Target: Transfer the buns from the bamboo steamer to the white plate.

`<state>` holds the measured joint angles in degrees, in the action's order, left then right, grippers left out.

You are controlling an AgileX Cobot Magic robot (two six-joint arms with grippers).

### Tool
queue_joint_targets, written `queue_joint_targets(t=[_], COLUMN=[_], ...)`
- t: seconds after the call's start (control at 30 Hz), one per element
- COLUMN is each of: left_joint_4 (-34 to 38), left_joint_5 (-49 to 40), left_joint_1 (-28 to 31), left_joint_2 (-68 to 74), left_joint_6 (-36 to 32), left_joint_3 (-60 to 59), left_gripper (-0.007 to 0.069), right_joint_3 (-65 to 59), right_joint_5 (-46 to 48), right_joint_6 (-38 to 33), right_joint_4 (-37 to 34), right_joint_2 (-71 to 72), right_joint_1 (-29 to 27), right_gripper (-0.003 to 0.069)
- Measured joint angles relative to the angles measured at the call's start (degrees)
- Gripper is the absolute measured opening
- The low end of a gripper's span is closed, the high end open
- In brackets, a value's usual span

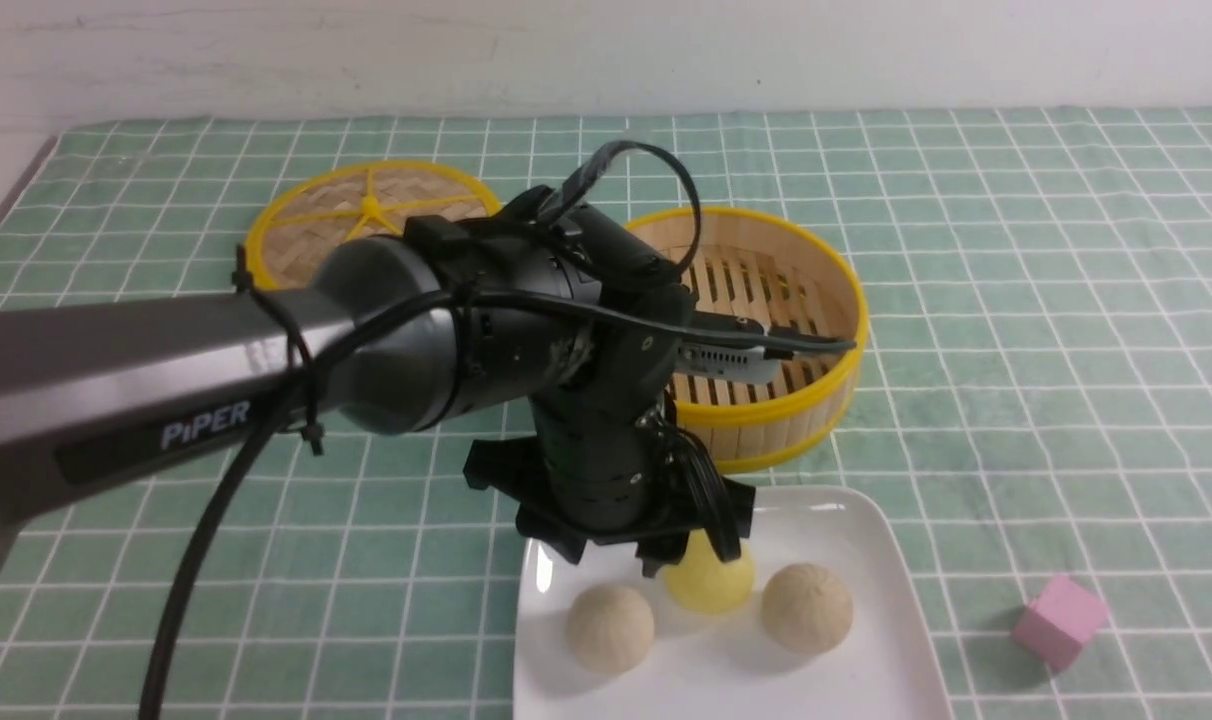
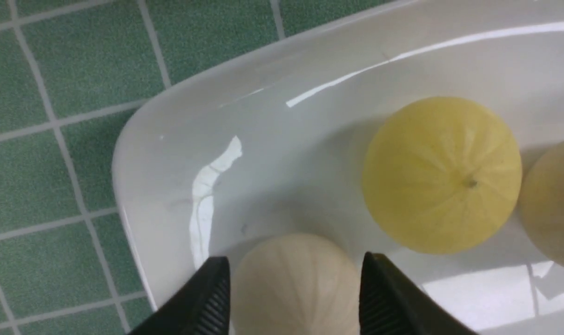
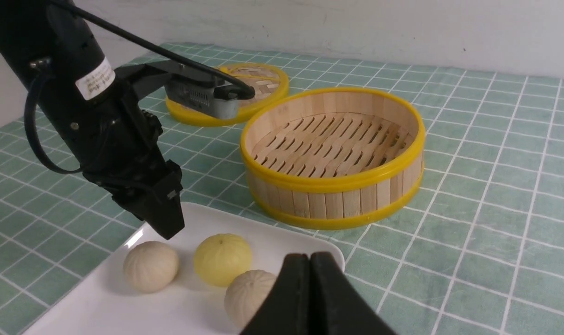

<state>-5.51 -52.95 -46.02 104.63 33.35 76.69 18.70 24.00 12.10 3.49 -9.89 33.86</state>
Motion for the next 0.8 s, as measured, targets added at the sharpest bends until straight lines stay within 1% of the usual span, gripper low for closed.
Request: queue_joint_targets(t=[0.27, 0.33, 0.37, 0.43, 0.47, 0.53, 0.57, 0.6, 0.67, 0.8], left_joint_4=[-0.06, -0.18, -0.17, -0.59, -1.29, -1.99, -2.12, -2.52, -3.08, -4.4], left_joint_5=[0.0, 0.0, 0.0, 0.0, 0.0, 0.0, 0.0, -0.23, -0.8, -1.97], left_joint_1=[0.0, 0.0, 0.0, 0.0, 0.0, 0.0, 0.0, 0.0, 0.0, 0.0], left_joint_2=[0.0, 0.0, 0.0, 0.0, -0.02, -0.3, -0.46, -1.33, -2.95, -6.1], left_joint_6=[0.0, 0.0, 0.05, 0.04, 0.04, 0.04, 0.04, 0.04, 0.04, 0.04], left_joint_3=[0.0, 0.0, 0.0, 0.0, 0.0, 0.0, 0.0, 0.0, 0.0, 0.0], left_gripper=[0.0353, 0.0316, 0.0311, 0.023, 0.0166, 0.008, 0.0071, 0.0023, 0.0006, 0.0001], right_joint_3=[0.0, 0.0, 0.0, 0.0, 0.0, 0.0, 0.0, -0.03, -0.41, -2.87], right_joint_5=[0.0, 0.0, 0.0, 0.0, 0.0, 0.0, 0.0, 0.0, -0.32, -0.68], right_joint_6=[0.0, 0.0, 0.0, 0.0, 0.0, 0.0, 0.0, 0.0, 0.0, 0.0], right_joint_4=[0.19, 0.19, 0.19, 0.19, 0.19, 0.19, 0.19, 0.19, 0.19, 0.19], right_joint_2=[0.0, 0.0, 0.0, 0.0, 0.0, 0.0, 0.0, 0.0, 0.52, 2.64], right_joint_1=[0.0, 0.0, 0.0, 0.0, 0.0, 0.0, 0.0, 0.0, 0.0, -0.61], right_gripper=[0.0, 0.0001, 0.0001, 0.0003, 0.0004, 0.0005, 0.0005, 0.0006, 0.001, 0.0015])
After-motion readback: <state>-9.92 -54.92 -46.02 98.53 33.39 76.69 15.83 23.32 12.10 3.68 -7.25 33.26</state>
